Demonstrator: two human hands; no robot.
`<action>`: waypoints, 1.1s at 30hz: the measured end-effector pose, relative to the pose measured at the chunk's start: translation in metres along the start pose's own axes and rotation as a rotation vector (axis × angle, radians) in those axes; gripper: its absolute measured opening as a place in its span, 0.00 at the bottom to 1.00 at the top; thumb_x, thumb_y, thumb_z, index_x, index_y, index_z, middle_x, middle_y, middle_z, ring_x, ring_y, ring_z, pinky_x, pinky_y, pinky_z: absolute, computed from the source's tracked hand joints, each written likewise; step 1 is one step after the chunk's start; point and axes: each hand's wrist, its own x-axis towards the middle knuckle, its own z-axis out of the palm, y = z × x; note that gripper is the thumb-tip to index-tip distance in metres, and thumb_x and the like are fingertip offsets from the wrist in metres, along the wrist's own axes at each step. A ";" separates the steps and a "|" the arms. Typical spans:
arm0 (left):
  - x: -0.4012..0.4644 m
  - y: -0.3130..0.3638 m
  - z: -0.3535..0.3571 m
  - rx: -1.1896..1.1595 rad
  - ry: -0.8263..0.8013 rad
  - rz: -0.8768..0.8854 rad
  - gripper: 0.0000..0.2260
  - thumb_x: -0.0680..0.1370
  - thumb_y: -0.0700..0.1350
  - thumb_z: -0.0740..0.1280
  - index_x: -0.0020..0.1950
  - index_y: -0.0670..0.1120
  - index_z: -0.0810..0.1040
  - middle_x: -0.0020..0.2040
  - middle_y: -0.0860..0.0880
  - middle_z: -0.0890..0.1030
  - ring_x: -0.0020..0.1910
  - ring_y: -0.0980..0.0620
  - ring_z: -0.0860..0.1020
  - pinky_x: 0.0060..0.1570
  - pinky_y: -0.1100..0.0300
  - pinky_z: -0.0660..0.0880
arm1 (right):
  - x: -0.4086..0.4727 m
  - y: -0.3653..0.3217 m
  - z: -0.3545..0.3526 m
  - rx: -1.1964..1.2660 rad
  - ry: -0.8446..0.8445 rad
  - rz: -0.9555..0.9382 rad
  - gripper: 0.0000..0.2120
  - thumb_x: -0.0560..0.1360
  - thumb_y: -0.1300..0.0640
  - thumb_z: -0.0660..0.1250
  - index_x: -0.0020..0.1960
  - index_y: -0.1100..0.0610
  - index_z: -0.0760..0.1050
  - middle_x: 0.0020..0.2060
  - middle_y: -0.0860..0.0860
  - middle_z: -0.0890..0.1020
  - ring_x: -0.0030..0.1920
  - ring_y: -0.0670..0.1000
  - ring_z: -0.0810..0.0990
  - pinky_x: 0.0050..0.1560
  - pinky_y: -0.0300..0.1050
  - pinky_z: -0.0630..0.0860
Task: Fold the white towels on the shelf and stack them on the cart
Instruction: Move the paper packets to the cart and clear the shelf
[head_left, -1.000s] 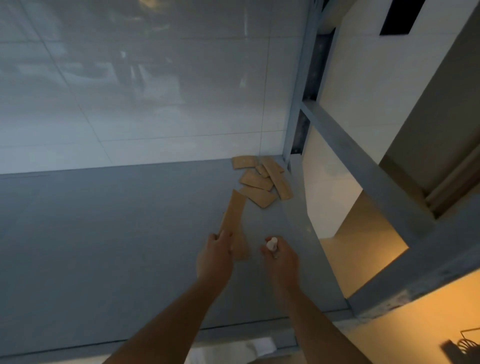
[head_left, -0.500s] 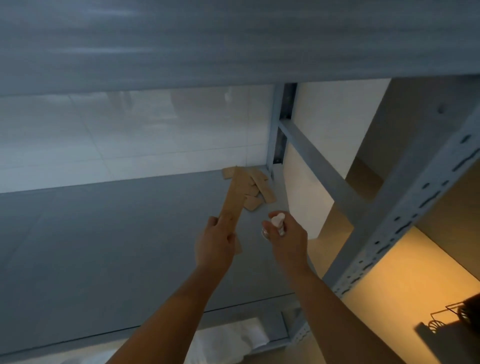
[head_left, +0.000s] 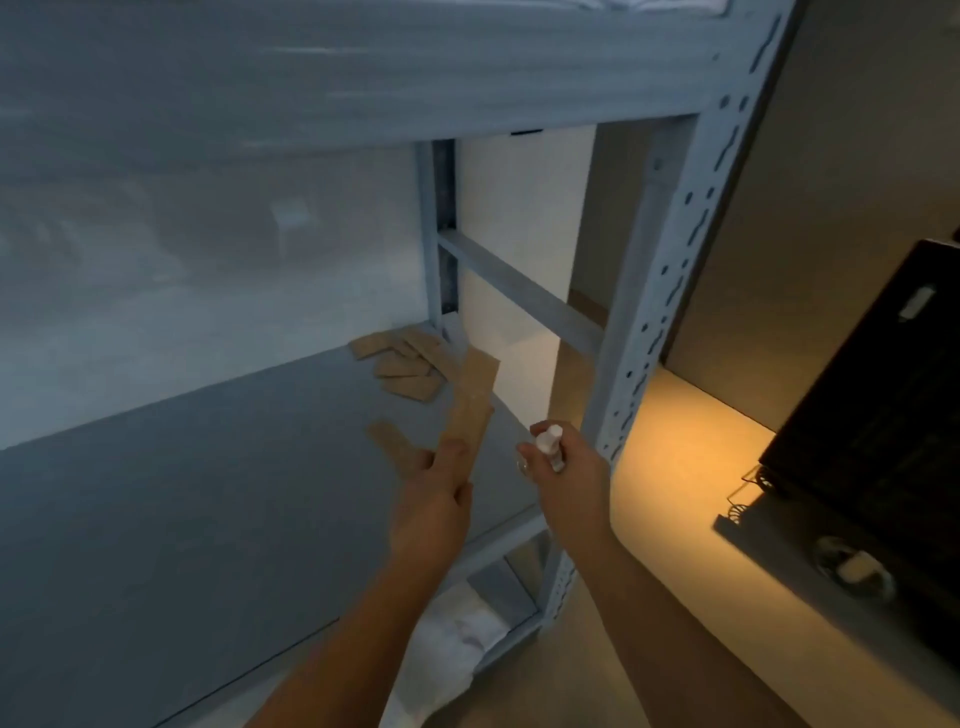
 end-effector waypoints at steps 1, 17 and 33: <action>-0.006 0.004 0.003 0.013 -0.016 0.033 0.17 0.75 0.40 0.65 0.60 0.55 0.66 0.45 0.52 0.68 0.36 0.53 0.70 0.32 0.59 0.66 | -0.006 0.000 -0.009 -0.007 0.021 0.025 0.03 0.74 0.60 0.70 0.47 0.55 0.76 0.34 0.52 0.78 0.31 0.44 0.73 0.30 0.27 0.66; -0.042 0.196 0.128 -0.078 -0.291 0.491 0.20 0.76 0.44 0.68 0.66 0.51 0.69 0.51 0.47 0.73 0.44 0.46 0.77 0.38 0.58 0.70 | -0.044 0.039 -0.230 -0.264 0.480 0.165 0.06 0.76 0.49 0.66 0.49 0.50 0.76 0.37 0.42 0.79 0.40 0.38 0.78 0.35 0.31 0.71; -0.063 0.510 0.331 -0.268 -0.365 0.769 0.19 0.75 0.47 0.71 0.61 0.55 0.67 0.53 0.52 0.74 0.46 0.51 0.78 0.39 0.63 0.75 | 0.002 0.097 -0.573 -0.378 0.702 0.307 0.07 0.74 0.52 0.70 0.50 0.45 0.74 0.40 0.39 0.77 0.40 0.32 0.76 0.32 0.24 0.69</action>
